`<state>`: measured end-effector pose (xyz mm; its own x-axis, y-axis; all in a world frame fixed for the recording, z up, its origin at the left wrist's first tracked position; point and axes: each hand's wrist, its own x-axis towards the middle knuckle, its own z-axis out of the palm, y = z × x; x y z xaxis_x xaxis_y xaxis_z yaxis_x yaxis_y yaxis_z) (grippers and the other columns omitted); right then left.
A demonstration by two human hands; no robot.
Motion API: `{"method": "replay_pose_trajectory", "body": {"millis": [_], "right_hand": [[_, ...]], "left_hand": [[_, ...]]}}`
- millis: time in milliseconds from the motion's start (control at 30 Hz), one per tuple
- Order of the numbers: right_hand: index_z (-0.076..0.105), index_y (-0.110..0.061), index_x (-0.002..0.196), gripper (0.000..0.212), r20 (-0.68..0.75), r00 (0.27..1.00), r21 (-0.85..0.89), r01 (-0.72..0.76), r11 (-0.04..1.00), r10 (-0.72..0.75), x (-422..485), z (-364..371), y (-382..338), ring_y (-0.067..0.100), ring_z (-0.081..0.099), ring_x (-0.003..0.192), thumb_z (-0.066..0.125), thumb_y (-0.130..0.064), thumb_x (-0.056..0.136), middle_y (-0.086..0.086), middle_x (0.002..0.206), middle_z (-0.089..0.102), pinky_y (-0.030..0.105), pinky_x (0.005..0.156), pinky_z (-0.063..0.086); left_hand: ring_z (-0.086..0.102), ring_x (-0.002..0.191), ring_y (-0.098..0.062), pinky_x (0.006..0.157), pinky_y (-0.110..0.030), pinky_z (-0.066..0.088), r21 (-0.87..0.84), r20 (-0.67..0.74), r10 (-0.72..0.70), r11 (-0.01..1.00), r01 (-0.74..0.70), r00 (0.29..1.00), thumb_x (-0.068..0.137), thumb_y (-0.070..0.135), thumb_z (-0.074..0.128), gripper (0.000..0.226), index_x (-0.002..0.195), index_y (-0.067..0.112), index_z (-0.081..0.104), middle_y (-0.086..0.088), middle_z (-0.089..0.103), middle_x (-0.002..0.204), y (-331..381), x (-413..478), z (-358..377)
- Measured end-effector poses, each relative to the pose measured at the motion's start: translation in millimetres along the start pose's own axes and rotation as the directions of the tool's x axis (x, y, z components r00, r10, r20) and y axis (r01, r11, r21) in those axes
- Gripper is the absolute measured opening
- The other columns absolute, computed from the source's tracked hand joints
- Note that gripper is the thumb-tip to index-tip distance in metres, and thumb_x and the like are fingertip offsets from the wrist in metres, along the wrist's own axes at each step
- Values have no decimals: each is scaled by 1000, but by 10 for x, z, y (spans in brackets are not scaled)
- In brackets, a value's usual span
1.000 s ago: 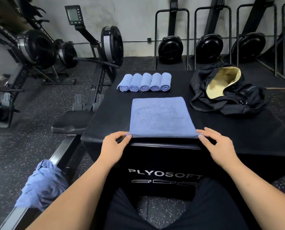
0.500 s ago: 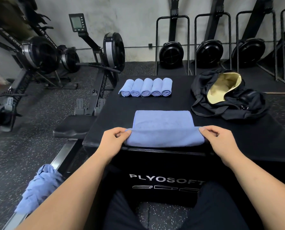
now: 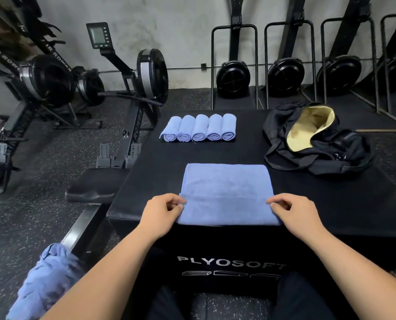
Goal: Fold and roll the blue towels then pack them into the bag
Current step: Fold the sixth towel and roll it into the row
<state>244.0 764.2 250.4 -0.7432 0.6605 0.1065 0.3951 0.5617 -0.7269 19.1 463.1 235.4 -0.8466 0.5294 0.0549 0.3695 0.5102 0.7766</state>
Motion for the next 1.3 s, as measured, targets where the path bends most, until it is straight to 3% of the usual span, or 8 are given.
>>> {"method": "replay_pose_trajectory", "body": {"millis": [167,267,400,567,733,933,1167,1300], "right_hand": [[80,-34,76,26,-7,1000,28,-27,999,27,128,-22,-10,0,61,67,76,-9,81,-16,63,67,7,65,41],[82,-32,83,25,-85,995,128,-34,991,45,352,-29,-47,-2,63,71,74,-9,86,-15,75,73,9,71,43],[81,-38,90,24,-97,989,251,-88,964,115,758,26,-11,8,69,89,72,-16,89,-16,91,77,31,88,53],[80,-34,108,29,-60,993,163,-89,983,100,1042,126,27,12,66,86,70,-14,90,-9,90,74,31,84,49],[76,-31,120,34,-63,992,115,-97,989,105,1003,268,127,6,61,83,68,-13,93,-7,83,67,29,80,41],[73,-27,130,39,-108,986,137,-115,984,130,1091,319,160,15,58,93,62,-9,97,-11,113,66,28,88,39],[70,-29,135,38,-114,986,12,-123,992,124,1178,373,173,24,59,119,58,-15,102,-3,137,64,29,91,38],[69,-28,137,38,-118,986,-49,-123,991,117,1237,401,124,27,58,123,56,-16,103,0,139,62,30,90,39]], "left_hand": [[72,72,-21,79,-38,61,-155,47,-37,987,44,998,92,17,79,10,90,27,81,4,79,89,-4,93,-112],[73,86,-18,87,-35,58,-283,-31,-45,959,34,998,91,19,81,8,94,26,81,4,79,97,110,289,-123],[67,83,-9,81,-33,57,-353,-61,-60,935,34,996,91,20,81,11,98,27,80,6,78,101,237,622,-37],[65,77,-5,80,-21,52,-209,-28,-22,978,16,999,92,20,79,27,117,30,74,9,74,103,205,971,143],[65,83,-4,83,-29,51,-55,-31,-46,998,44,998,93,24,74,35,125,37,71,9,70,85,2,1017,300],[59,87,4,87,-21,44,-5,47,12,1000,-12,999,99,20,69,52,147,29,55,20,54,134,39,1062,264],[53,128,-14,112,-28,38,107,144,19,994,-35,989,102,22,63,60,159,21,42,10,43,154,100,1158,229],[53,128,-17,111,-29,38,170,184,9,985,-40,983,103,25,63,64,161,18,38,5,38,157,110,1197,226]]}}
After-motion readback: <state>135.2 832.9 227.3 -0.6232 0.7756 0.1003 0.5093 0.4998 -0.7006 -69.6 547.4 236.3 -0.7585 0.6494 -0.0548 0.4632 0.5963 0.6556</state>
